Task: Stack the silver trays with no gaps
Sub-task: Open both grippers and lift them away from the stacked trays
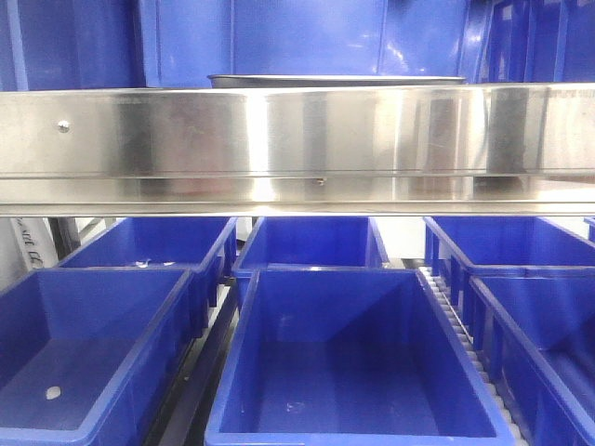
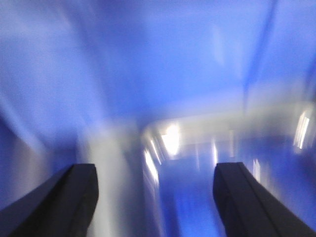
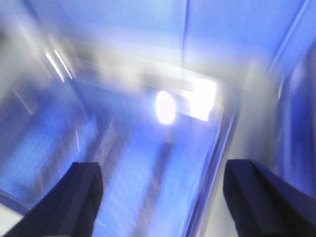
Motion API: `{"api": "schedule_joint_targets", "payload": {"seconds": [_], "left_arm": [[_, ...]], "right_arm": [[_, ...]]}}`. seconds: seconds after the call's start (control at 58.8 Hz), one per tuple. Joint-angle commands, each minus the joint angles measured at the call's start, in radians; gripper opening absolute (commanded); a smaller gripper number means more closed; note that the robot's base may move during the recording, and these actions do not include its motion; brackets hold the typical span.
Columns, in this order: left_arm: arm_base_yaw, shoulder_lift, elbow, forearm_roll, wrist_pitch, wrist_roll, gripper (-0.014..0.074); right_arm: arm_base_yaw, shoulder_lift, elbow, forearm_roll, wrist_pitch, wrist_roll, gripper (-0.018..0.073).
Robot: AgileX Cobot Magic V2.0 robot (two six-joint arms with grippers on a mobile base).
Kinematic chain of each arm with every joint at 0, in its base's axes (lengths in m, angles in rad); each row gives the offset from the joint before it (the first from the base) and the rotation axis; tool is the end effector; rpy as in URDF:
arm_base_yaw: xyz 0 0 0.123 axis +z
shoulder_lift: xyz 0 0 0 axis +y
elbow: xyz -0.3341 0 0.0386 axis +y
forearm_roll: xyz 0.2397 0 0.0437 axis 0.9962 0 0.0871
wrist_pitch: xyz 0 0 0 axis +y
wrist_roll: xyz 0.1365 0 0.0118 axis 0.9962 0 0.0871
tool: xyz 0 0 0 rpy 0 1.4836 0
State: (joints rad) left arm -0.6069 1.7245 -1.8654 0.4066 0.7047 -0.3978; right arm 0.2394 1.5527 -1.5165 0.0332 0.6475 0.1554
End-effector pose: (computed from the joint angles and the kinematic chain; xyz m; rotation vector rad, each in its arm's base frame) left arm 0.3819 -0.2224 0.4683 0.3574 1.9627 -0.1838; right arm 0.3753 0.0944 0.4157 -0.0742 2.1776 0.2627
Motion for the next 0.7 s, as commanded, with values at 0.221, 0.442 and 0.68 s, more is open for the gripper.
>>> {"api": "schedule_joint_targets", "payload": {"seconds": [0.221,0.442,0.68], "left_arm": [[0.043,-0.219,-0.022,0.021,0.082,0.001,-0.0017],[0.043,-0.356,0.045,0.055,0.056,0.006,0.0004],[0.043,-0.662,0.401,0.075,-0.161,-0.007,-0.0007]], "right_arm": [[0.001,-0.246,-0.005,-0.024,-0.051,-0.008,0.0037],[0.001,-0.389,0.011,-0.024,-0.049,-0.077,-0.0071],[0.001,-0.673,0.273,-0.024,-0.175,-0.121,-0.0071]]}}
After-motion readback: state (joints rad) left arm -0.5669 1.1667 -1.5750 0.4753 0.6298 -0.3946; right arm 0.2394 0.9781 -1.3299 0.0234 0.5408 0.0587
